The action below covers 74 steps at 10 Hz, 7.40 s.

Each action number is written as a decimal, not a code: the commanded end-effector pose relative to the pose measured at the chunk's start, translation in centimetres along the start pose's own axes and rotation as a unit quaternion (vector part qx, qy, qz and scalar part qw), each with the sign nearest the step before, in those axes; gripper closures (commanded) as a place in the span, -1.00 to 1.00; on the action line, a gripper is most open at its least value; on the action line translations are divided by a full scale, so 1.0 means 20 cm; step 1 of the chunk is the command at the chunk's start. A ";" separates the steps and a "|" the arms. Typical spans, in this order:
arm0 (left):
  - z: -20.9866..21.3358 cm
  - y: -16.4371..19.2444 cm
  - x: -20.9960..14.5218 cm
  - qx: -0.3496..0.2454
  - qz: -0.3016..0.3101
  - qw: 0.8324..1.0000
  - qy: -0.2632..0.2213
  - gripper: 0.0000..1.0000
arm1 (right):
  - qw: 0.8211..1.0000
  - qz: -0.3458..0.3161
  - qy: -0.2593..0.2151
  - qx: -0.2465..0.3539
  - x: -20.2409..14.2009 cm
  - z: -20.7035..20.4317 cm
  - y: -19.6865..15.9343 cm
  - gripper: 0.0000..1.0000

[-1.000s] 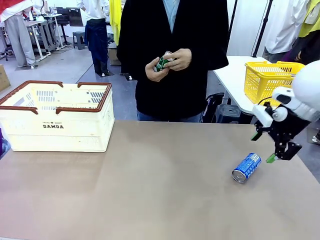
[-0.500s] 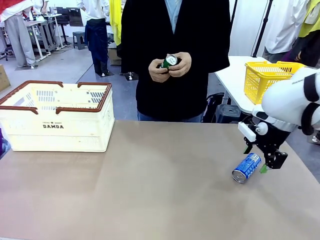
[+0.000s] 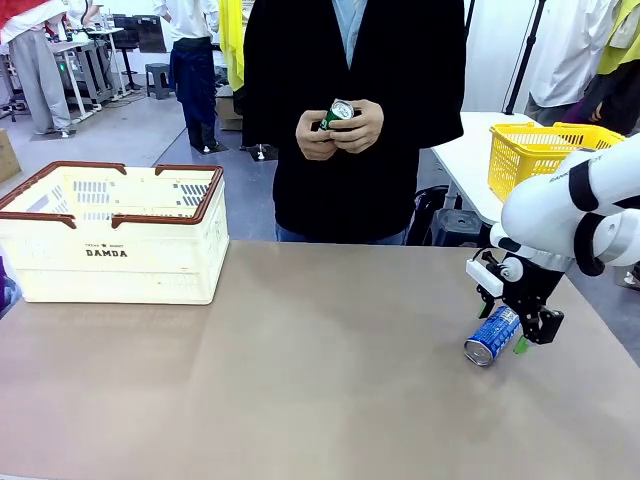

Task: Place the drinks into the Shopping basket.
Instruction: Pick up one drink and place it into the Shopping basket.

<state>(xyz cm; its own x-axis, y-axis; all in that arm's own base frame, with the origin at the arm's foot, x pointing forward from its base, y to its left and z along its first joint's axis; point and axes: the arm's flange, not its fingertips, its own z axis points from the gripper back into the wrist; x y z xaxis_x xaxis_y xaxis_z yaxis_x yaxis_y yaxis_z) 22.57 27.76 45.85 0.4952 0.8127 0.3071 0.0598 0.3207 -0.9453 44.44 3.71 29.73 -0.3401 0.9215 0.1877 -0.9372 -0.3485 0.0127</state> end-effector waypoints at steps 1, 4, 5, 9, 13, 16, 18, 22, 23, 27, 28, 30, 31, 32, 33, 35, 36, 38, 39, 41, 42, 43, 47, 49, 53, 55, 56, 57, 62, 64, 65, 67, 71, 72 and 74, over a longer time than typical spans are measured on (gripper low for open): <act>0.01 0.00 0.00 -0.003 0.001 1.000 0.004 -1.00 | 1.000 0.013 -0.019 -0.008 -0.04 -0.02 -0.04 -1.00; 0.01 0.00 0.00 -0.003 0.001 1.000 0.004 -1.00 | 1.000 0.005 -0.019 0.003 -0.05 -0.05 -0.06 -1.00; 0.01 0.00 0.00 -0.003 0.001 1.000 0.004 -1.00 | 1.000 0.002 -0.020 0.011 -0.05 -0.05 -0.07 -1.00; 0.01 0.00 0.00 -0.003 0.001 1.000 0.004 -1.00 | 0.999 -0.003 -0.031 0.019 -0.05 -0.05 -0.08 1.00; 0.01 0.00 0.00 -0.003 0.001 1.000 0.004 -1.00 | 0.999 -0.022 -0.022 0.025 -0.04 -0.04 -0.08 1.00; 0.01 0.00 0.00 -0.003 0.001 1.000 0.004 -1.00 | 0.984 -0.165 -0.070 0.026 0.08 0.18 -0.03 1.00; 0.01 0.00 0.00 -0.003 0.001 1.000 0.004 -1.00 | 0.950 -0.300 -0.087 -0.027 0.26 0.38 0.08 1.00; 0.01 0.00 0.00 -0.003 0.001 1.000 0.004 -1.00 | 0.903 -0.395 -0.161 -0.054 0.40 0.53 0.19 1.00; 0.01 0.00 0.00 -0.003 0.001 1.000 0.004 -1.00 | 0.903 -0.395 -0.161 -0.054 0.40 0.53 0.19 1.00; 0.01 0.00 0.00 -0.003 0.001 1.000 0.004 -1.00 | 0.833 -0.499 -0.238 -0.001 0.69 0.45 0.03 1.00; 0.01 0.00 0.00 -0.003 0.001 1.000 0.004 -1.00 | 0.804 -0.547 -0.233 0.024 0.88 0.38 -0.09 1.00; 0.01 0.00 0.00 -0.003 0.001 1.000 0.004 -1.00 | 0.749 -0.622 -0.227 0.002 0.96 0.34 -0.19 1.00; 0.01 0.00 0.00 -0.003 0.001 1.000 0.004 -1.00 | 0.742 -0.630 -0.230 -0.002 0.85 0.38 -0.15 1.00; 0.01 0.00 0.00 -0.003 0.001 1.000 0.004 -1.00 | 0.720 -0.650 -0.243 -0.008 0.68 0.45 -0.04 1.00; 0.01 0.00 0.00 -0.003 0.001 1.000 0.004 -1.00 | 0.709 -0.657 -0.254 -0.009 0.56 0.51 0.09 1.00; 0.01 0.00 0.00 -0.003 0.001 1.000 0.004 -1.00 | 0.648 -0.706 -0.286 -0.020 0.37 0.56 0.32 1.00; 0.01 0.00 0.00 -0.003 0.001 1.000 0.004 -1.00 | 0.628 -0.716 -0.304 -0.028 0.32 0.57 0.38 1.00; 0.01 0.00 0.00 -0.003 0.001 1.000 0.004 -1.00 | 0.599 -0.736 -0.313 -0.033 0.26 0.55 0.41 1.00; 0.01 0.00 0.00 -0.003 0.001 1.000 0.004 -1.00 | 0.599 -0.735 -0.316 -0.034 0.26 0.55 0.40 1.00; 0.01 0.00 0.00 -0.003 0.001 1.000 0.004 -1.00 | 0.611 -0.733 -0.298 -0.028 0.33 0.53 0.30 1.00; 0.01 0.00 0.00 -0.003 0.001 1.000 0.004 -1.00 | 0.607 -0.737 -0.297 -0.025 0.39 0.52 0.22 1.00; 0.01 0.00 0.00 -0.003 0.001 1.000 0.004 -1.00 | 0.618 -0.734 -0.281 -0.014 0.51 0.48 0.10 1.00; 0.01 0.00 0.00 -0.003 0.001 1.000 0.004 -1.00 | 0.656 -0.717 -0.235 -0.008 1.03 0.12 -0.32 1.00; 0.01 0.00 0.00 -0.003 0.001 1.000 0.004 -1.00 | 0.595 -0.774 -0.198 -0.088 1.18 -0.01 -0.40 1.00; 0.01 0.00 0.00 -0.003 0.001 1.000 0.004 -1.00 | 0.612 -0.770 -0.151 -0.092 1.33 -0.17 -0.49 1.00; 0.01 0.00 0.00 -0.003 0.001 1.000 0.004 -1.00 | 0.610 -0.770 -0.159 -0.096 1.19 -0.31 -0.37 1.00; 0.01 0.00 0.00 -0.003 0.001 1.000 0.004 -1.00 | 0.610 -0.770 -0.159 -0.096 1.19 -0.31 -0.37 1.00; 0.01 0.00 0.00 -0.003 0.001 1.000 0.004 -1.00 | 0.623 -0.763 -0.153 -0.085 1.24 -0.28 -0.40 1.00; 0.01 0.00 0.00 -0.003 0.001 1.000 0.004 -1.00 | 0.660 -0.737 -0.134 -0.051 1.27 -0.34 -0.42 0.74; 0.01 0.00 0.00 -0.003 0.001 1.000 0.004 -1.00 | 0.662 -0.736 -0.134 -0.052 1.26 -0.34 -0.41 -1.00; 0.01 0.00 0.00 -0.003 0.001 1.000 0.004 -1.00 | 0.662 -0.736 -0.135 -0.051 1.26 -0.34 -0.41 -1.00; 0.01 0.00 0.00 -0.003 0.001 1.000 0.004 -1.00 | 0.664 -0.733 -0.137 -0.052 1.26 -0.33 -0.41 -1.00; 0.01 0.00 0.00 -0.003 0.001 1.000 0.004 -1.00 | 0.684 -0.693 -0.227 0.000 1.15 -0.02 -0.26 -1.00; 0.01 0.00 0.00 -0.003 0.001 1.000 0.004 -1.00 | 0.670 -0.696 -0.258 -0.010 1.02 0.14 -0.16 -1.00; 0.01 0.00 0.00 -0.003 0.001 1.000 0.004 -1.00 | 0.633 -0.698 -0.334 0.018 0.62 0.43 0.11 -1.00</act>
<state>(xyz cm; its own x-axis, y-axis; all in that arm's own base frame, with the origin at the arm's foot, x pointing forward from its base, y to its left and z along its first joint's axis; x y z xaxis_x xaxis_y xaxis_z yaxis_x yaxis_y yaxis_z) 22.57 27.81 45.81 0.4953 0.8132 0.3056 0.0581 0.3200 -0.9456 41.58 21.97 40.79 0.9237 0.0876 0.3730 -0.3114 0.7390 0.5975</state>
